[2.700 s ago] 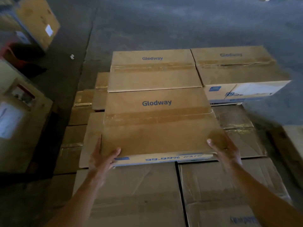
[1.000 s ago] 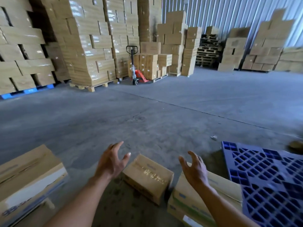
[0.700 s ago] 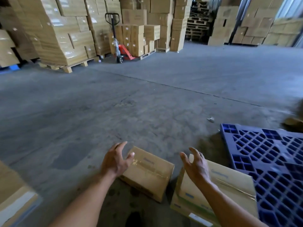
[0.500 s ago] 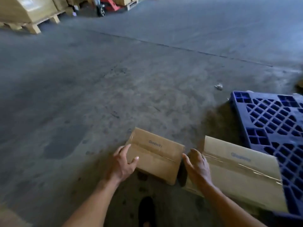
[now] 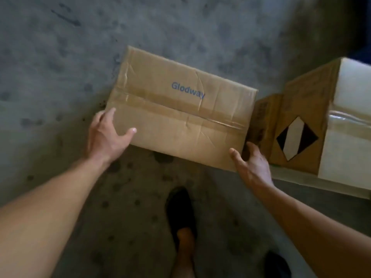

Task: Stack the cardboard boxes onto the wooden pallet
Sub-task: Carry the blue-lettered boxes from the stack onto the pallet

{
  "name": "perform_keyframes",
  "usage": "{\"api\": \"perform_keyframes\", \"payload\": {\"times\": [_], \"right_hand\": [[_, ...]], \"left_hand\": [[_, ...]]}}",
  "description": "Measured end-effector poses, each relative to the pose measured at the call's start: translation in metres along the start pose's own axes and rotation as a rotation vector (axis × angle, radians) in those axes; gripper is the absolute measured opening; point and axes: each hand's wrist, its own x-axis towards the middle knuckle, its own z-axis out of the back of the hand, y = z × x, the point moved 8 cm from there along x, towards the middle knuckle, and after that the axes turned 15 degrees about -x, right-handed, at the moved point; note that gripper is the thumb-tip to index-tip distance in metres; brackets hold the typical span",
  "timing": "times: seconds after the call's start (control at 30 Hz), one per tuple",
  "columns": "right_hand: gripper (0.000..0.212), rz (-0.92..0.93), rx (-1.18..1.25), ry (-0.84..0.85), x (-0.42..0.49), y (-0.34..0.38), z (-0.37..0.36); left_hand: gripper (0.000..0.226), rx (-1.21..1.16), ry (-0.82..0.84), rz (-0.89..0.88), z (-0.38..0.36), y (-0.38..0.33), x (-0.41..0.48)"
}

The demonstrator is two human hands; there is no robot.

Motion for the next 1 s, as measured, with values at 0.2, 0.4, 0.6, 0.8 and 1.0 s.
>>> {"api": "perform_keyframes", "payload": {"times": [0.2,0.4,0.6,0.8,1.0], "right_hand": [[0.073,-0.157,0.072,-0.071,0.046,-0.028,-0.061],[0.064,-0.191,0.129,-0.042,0.050,-0.036,-0.070],[0.084,-0.072,0.239,0.023,0.036,-0.007,0.000],[0.079,0.016,0.465,0.007,0.007,0.056,0.120],[0.084,0.166,0.538,0.097,-0.066,0.096,0.218]], "left_hand": [[0.106,0.009,-0.076,0.016,-0.027,0.048,0.046],[0.110,-0.192,-0.082,0.268,-0.023,0.080,0.060],[0.073,-0.327,-0.097,0.271,0.017,0.062,0.045],[0.090,-0.832,-0.178,0.389,0.086,0.014,-0.024],[0.087,-1.131,-0.298,0.452,0.145,-0.046,-0.169]]}}
